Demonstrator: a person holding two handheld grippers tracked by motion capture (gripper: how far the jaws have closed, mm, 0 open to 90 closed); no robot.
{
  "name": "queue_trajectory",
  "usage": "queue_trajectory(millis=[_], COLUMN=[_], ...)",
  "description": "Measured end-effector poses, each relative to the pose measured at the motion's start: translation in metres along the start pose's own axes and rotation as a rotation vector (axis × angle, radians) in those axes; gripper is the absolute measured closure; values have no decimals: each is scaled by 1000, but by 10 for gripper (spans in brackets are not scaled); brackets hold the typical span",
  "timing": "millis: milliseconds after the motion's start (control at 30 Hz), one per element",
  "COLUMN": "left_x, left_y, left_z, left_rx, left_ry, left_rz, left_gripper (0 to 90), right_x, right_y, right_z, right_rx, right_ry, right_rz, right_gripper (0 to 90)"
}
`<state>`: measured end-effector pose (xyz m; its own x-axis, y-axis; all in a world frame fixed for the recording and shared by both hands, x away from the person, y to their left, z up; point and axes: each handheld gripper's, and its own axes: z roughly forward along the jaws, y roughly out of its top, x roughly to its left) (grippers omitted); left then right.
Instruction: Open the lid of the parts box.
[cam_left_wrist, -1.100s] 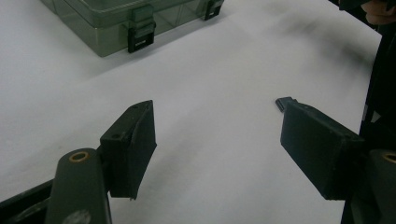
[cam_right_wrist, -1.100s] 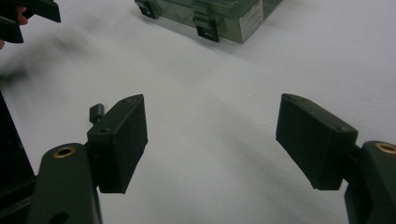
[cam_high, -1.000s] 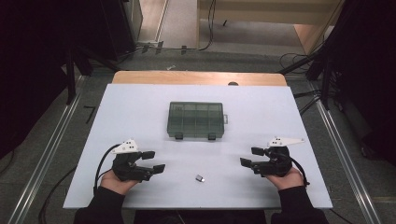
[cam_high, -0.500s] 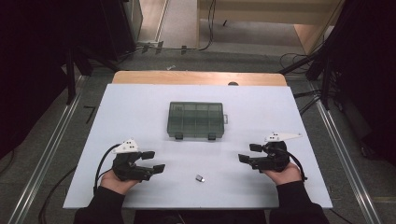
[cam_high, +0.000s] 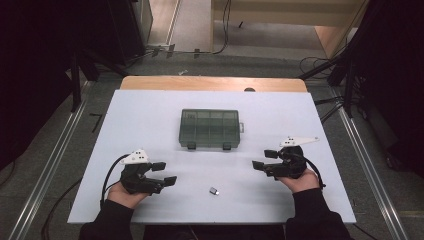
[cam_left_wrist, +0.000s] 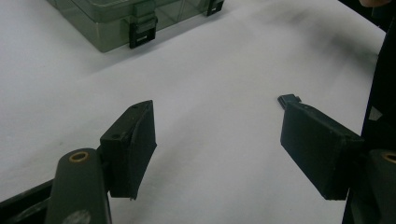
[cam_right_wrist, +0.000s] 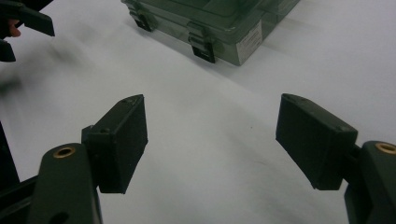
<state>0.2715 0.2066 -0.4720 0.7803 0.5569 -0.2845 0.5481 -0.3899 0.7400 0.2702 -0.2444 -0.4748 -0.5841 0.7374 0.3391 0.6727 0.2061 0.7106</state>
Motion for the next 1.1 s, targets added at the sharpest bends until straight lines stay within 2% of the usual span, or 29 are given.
queue_trajectory(millis=[367, 567, 1100], left_x=[1, -1, -1], left_y=[0, 1, 1], left_z=[0, 0, 1], left_rx=[-1, -1, -1], left_ry=[8, 13, 17], left_rz=[-5, 16, 9], left_gripper=[268, 269, 269], right_x=[-1, -3, -5], right_y=[11, 15, 31], right_z=[7, 10, 21], right_rx=[-1, 2, 7], right_ry=[-17, -18, -36], right_rz=[-4, -7, -17], right_gripper=[236, 236, 244])
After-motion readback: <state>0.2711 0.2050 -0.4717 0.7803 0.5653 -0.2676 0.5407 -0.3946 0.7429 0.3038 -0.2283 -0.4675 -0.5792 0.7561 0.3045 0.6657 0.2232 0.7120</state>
